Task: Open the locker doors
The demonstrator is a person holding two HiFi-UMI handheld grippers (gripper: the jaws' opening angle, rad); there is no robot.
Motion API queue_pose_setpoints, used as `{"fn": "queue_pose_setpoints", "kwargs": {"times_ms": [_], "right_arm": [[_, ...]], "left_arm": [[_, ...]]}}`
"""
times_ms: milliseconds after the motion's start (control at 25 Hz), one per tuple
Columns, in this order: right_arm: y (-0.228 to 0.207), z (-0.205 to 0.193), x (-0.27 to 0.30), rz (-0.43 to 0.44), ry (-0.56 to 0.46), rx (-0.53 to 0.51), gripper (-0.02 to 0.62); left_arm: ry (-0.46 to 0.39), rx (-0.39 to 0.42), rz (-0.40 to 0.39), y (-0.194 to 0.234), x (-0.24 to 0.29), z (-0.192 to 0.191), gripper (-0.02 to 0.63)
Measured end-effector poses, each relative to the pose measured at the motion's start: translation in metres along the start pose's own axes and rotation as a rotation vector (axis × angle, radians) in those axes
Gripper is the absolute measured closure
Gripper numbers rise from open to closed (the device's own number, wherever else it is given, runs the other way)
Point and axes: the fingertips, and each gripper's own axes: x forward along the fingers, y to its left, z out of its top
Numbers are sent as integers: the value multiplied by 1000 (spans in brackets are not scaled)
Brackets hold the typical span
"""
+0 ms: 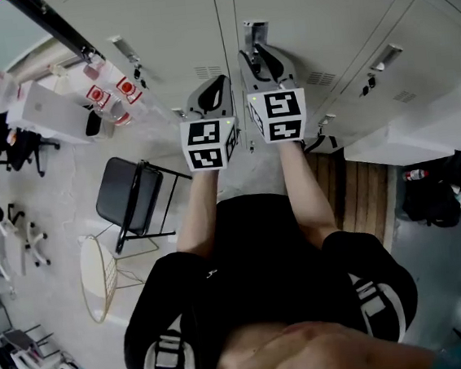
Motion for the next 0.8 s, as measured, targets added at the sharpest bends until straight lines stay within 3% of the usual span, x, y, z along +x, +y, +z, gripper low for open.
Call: {"fn": "queue_pose_setpoints", "kwargs": {"times_ms": [360, 560, 800], "right_arm": [[6, 1, 11, -1, 14, -92, 466], [9, 2, 10, -4, 13, -108, 462], [14, 4, 1, 30, -4, -95, 460]], "left_arm": [[8, -4, 9, 8, 7, -3, 597], [8, 68, 30, 5, 6, 0, 597], [12, 19, -4, -2, 4, -3, 597]]}}
